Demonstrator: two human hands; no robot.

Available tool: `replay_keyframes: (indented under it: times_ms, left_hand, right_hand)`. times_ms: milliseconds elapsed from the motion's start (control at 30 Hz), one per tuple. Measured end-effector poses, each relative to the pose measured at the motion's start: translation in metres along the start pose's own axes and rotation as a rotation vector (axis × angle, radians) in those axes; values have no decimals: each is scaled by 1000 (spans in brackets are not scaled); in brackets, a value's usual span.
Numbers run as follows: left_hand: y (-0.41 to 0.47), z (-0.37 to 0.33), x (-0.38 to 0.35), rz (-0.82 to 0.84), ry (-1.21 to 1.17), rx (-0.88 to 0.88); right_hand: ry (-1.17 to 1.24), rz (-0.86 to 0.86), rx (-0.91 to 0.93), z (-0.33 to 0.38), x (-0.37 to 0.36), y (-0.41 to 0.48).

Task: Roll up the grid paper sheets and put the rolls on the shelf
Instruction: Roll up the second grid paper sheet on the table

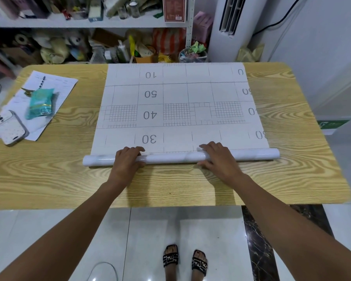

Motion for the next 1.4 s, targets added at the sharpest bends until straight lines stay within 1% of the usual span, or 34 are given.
replay_keyframes:
  times_ms: [200, 367, 467, 567, 700, 733, 867, 967, 1067, 1133, 1267, 1400]
  left_hand:
    - [0, 2, -3, 29, 42, -1]
    - [-4, 6, -5, 28, 61, -15]
    - [-6, 10, -11, 60, -21, 0]
    - [-8, 15, -7, 57, -187, 68]
    - [-8, 11, -4, 84, -268, 60]
    - [-7, 10, -4, 84, -256, 57]
    - [-6, 9, -10, 98, -85, 28]
    - [-8, 8, -9, 69, -44, -6]
    - [-9, 8, -6, 40, 59, -52]
    - [-12, 9, -3, 20, 116, -52]
    - [-17, 6, 4, -19, 137, -46]
    - [-15, 7, 5, -18, 56, 59]
  right_hand:
    - [97, -79, -26, -3, 10, -2]
    - [150, -62, -36, -5, 10, -2]
    - [130, -52, -36, -7, 9, -3]
    - [108, -41, -28, -8, 8, -4]
    - [106, -39, -34, -10, 8, -4]
    - [100, -35, -34, -10, 8, -3]
    - [40, -26, -15, -7, 7, -2]
    - [-9, -27, -14, -7, 6, -2]
    - [-43, -13, -24, -6, 3, -4]
    - [-30, -15, -31, -2, 1, -6]
    - [27, -52, -58, 3, 3, -10]
    - [29, -70, -20, 5, 3, -13]
Point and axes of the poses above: each hand's wrist, its own y-axis towards the middle knuckle, its own x-axis out of the back of the hand, z = x × y, the point moved 10 cm from there along y, towards the middle knuckle, and after that the axes turned 2 degrees about -x, right-handed, at the moved point
